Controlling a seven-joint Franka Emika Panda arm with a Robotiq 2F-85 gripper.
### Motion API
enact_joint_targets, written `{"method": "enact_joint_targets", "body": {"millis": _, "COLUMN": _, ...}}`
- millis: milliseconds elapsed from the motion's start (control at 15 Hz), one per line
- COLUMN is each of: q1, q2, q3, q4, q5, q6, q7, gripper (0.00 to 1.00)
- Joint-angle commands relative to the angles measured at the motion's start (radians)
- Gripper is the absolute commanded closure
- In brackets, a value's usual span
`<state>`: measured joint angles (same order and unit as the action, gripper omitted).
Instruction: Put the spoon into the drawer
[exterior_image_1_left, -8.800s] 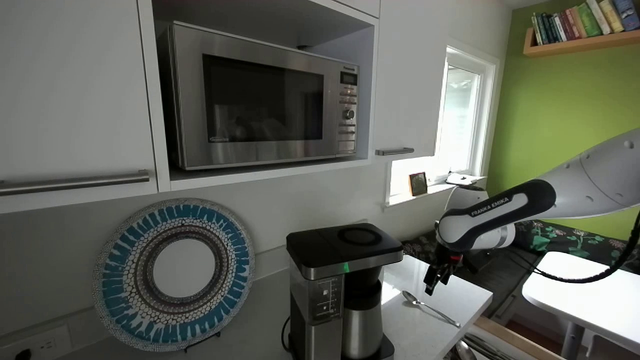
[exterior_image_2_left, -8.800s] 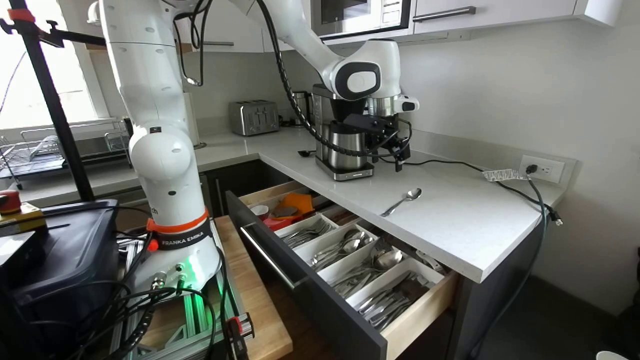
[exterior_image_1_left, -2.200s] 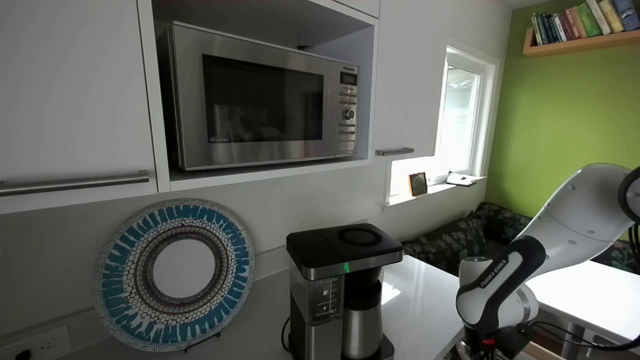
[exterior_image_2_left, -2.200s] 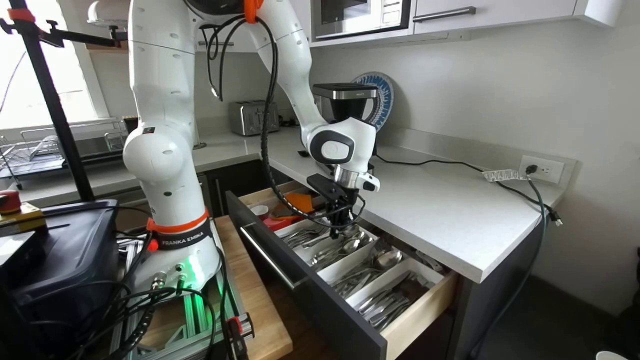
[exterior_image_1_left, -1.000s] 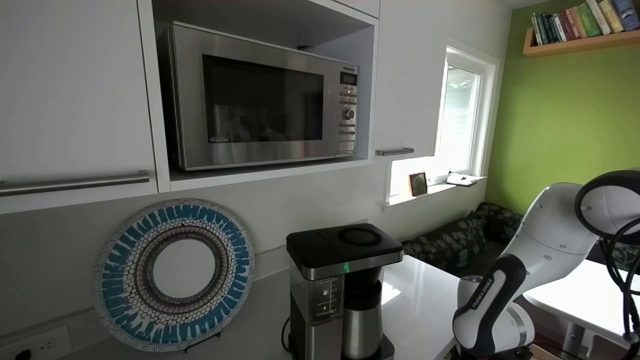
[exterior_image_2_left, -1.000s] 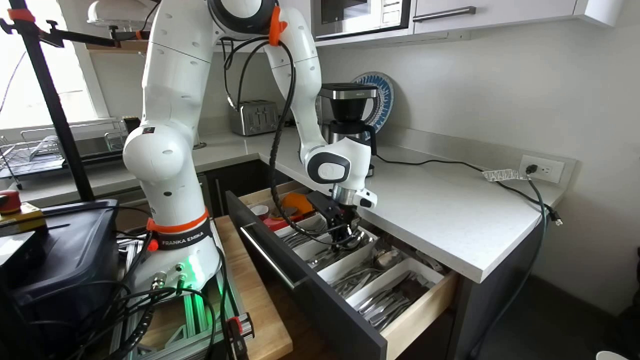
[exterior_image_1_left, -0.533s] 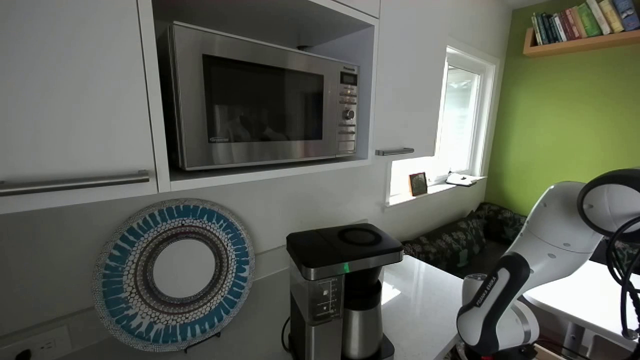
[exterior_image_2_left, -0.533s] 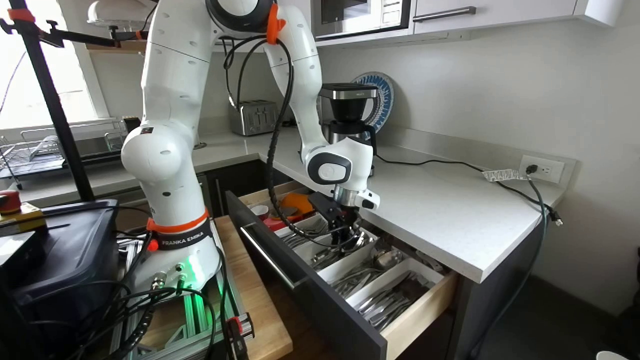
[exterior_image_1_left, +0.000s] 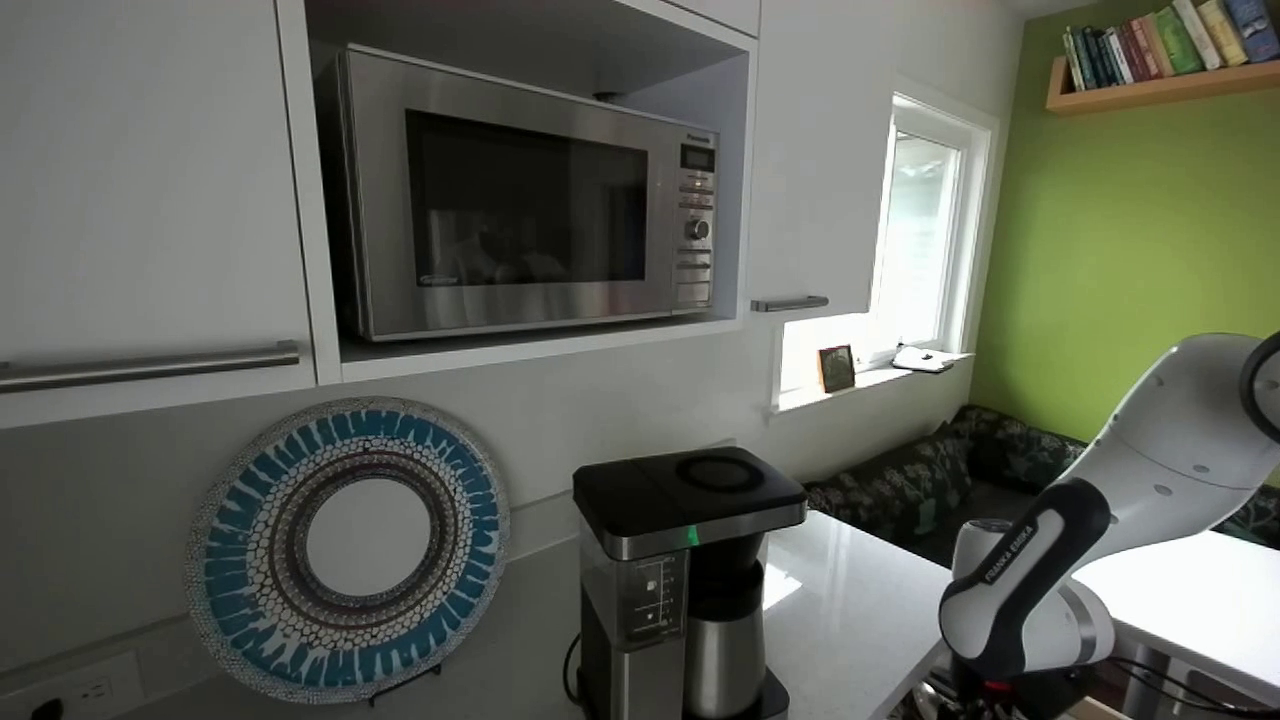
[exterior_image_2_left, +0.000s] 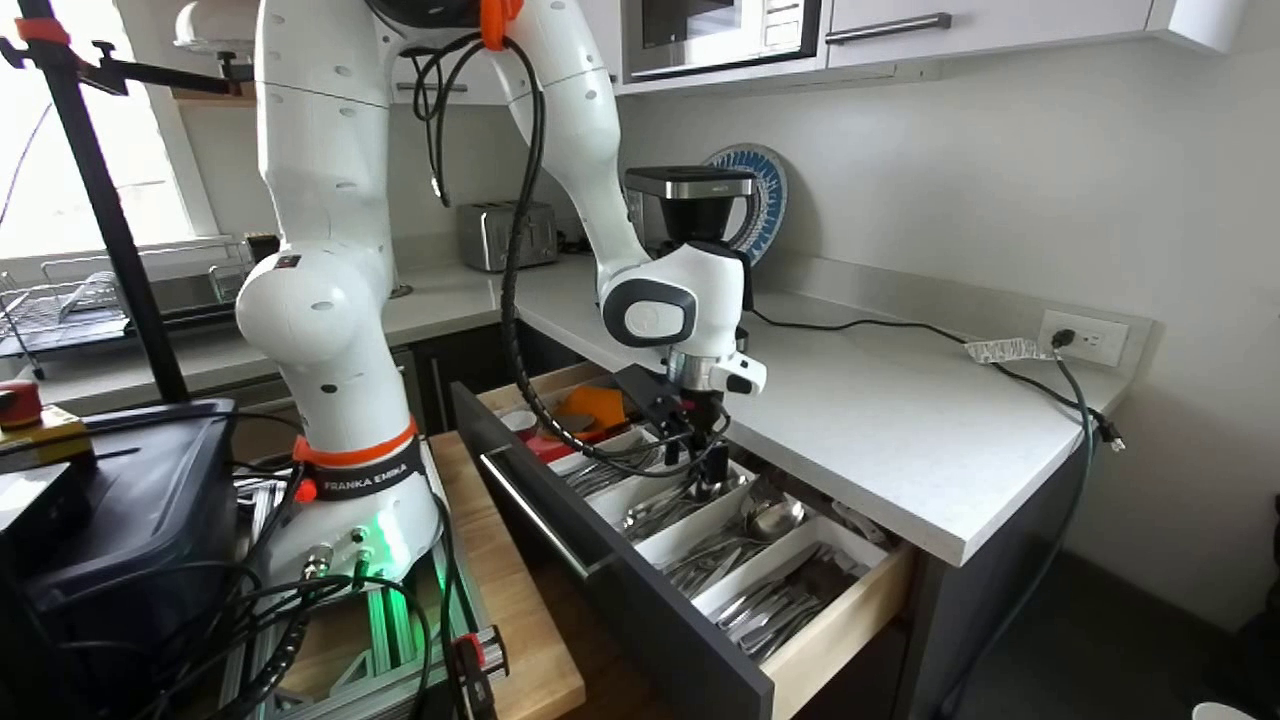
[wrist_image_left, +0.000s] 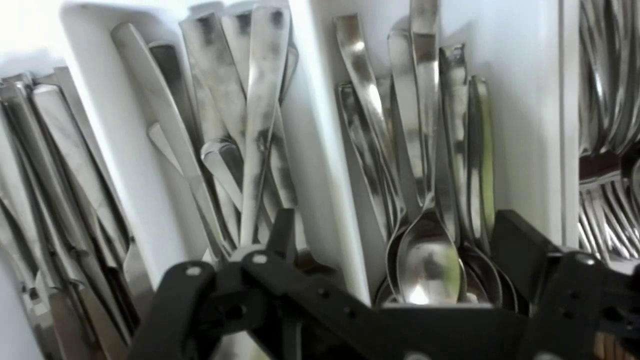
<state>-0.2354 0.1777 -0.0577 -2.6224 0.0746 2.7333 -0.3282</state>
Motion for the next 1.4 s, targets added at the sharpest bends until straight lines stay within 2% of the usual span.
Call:
{"method": "enact_joint_targets", "body": {"millis": 0, "q1": -0.016, "q2": -0.169, "q3": -0.032, "q4": -0.087, "q5": 0.013, "q6": -0.033, "q7": -0.064, "gripper": 0.00}}
{"method": "enact_joint_targets", "body": {"millis": 333, "q1": 0.015, "q2": -0.375, "q3": -0.098, "q4": -0.110, "q5": 0.033, "q6": -0.156, "q7": -0.147, "gripper": 0.00}}
{"method": "enact_joint_targets", "body": {"millis": 533, "q1": 0.027, "q2": -0.490, "q3": -0.120, "q4": -0.097, "q5": -0.013, "q6": -0.257, "q7": -0.106, "gripper": 0.00}}
{"method": "enact_joint_targets", "body": {"millis": 800, "q1": 0.034, "q2": -0.612, "q3": -0.117, "q4": -0.052, "q5": -0.065, "q6": -0.436, "q7": -0.053, "gripper": 0.00}}
{"method": "enact_joint_targets", "body": {"millis": 1067, "q1": 0.044, "q2": -0.675, "q3": -0.102, "q4": 0.012, "q5": -0.103, "q6": -0.567, "q7": 0.004, "gripper": 0.00}}
{"method": "enact_joint_targets", "body": {"millis": 1200, "q1": 0.046, "q2": -0.687, "q3": -0.092, "q4": 0.044, "q5": -0.139, "q6": -0.596, "q7": 0.027, "gripper": 0.00}}
{"method": "enact_joint_targets", "body": {"millis": 1267, "q1": 0.060, "q2": -0.671, "q3": -0.120, "q4": 0.024, "q5": -0.115, "q6": -0.550, "q7": -0.004, "gripper": 0.00}}
{"method": "enact_joint_targets", "body": {"millis": 1333, "q1": 0.062, "q2": -0.678, "q3": -0.116, "q4": 0.036, "q5": -0.122, "q6": -0.567, "q7": 0.006, "gripper": 0.00}}
